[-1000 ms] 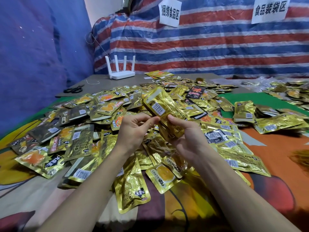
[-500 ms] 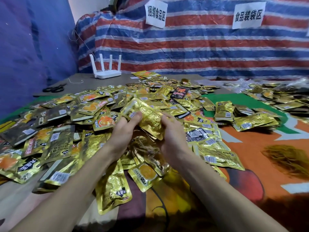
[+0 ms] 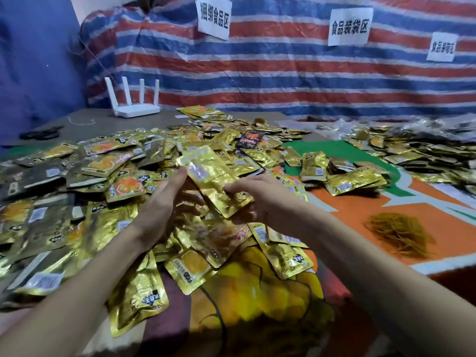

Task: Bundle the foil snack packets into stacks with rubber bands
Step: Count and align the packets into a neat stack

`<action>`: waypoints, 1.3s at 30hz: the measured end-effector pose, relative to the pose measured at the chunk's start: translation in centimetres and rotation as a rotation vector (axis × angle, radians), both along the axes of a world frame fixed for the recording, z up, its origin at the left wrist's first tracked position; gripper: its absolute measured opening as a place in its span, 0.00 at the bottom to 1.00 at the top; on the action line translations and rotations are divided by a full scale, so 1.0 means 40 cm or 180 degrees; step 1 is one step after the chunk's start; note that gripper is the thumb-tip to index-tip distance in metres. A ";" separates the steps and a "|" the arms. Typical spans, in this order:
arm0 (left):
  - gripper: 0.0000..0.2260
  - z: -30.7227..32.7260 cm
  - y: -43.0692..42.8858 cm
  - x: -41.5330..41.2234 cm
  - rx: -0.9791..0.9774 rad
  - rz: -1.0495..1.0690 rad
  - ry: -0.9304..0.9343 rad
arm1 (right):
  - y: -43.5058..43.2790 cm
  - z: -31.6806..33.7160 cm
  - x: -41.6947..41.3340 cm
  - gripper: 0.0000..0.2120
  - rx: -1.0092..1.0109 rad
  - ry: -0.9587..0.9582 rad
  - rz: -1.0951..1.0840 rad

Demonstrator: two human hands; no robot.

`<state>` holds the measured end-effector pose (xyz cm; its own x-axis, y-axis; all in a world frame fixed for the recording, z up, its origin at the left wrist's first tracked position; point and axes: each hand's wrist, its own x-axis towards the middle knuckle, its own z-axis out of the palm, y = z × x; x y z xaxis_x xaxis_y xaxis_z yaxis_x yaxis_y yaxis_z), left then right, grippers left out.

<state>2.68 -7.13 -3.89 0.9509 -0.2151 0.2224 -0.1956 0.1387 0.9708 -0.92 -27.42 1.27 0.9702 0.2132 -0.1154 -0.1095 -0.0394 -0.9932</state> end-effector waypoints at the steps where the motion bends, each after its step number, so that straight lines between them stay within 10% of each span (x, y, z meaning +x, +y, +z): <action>1: 0.26 -0.003 0.001 0.001 0.0043 0.0017 -0.0103 | -0.022 0.002 0.006 0.04 0.0219 0.0139 -0.0214; 6: 0.23 -0.006 -0.005 -0.004 0.0177 0.0082 -0.0365 | -0.187 0.016 0.077 0.06 0.0493 0.0096 -0.1323; 15: 0.18 -0.022 -0.026 -0.014 0.0428 0.0058 -0.0434 | -0.493 0.018 0.281 0.11 -0.1685 -0.0304 -0.3159; 19: 0.17 -0.023 -0.025 -0.012 0.0502 0.0026 -0.0435 | -0.530 -0.013 0.319 0.15 -0.3033 -0.0251 -0.3167; 32: 0.17 -0.017 -0.027 -0.013 0.0476 0.0024 -0.0503 | -0.546 -0.036 0.312 0.34 -0.3758 0.0340 -0.3148; 39: 0.11 -0.011 -0.020 -0.024 0.0740 0.0237 -0.0780 | -0.387 -0.020 0.262 0.30 -0.3807 -0.1519 -0.2435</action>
<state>1.72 -7.92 -4.31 0.8903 -0.2189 0.3993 -0.4282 -0.1041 0.8977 9.55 -42.92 0.45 0.7962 -0.3392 0.5011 -0.1621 -0.9174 -0.3635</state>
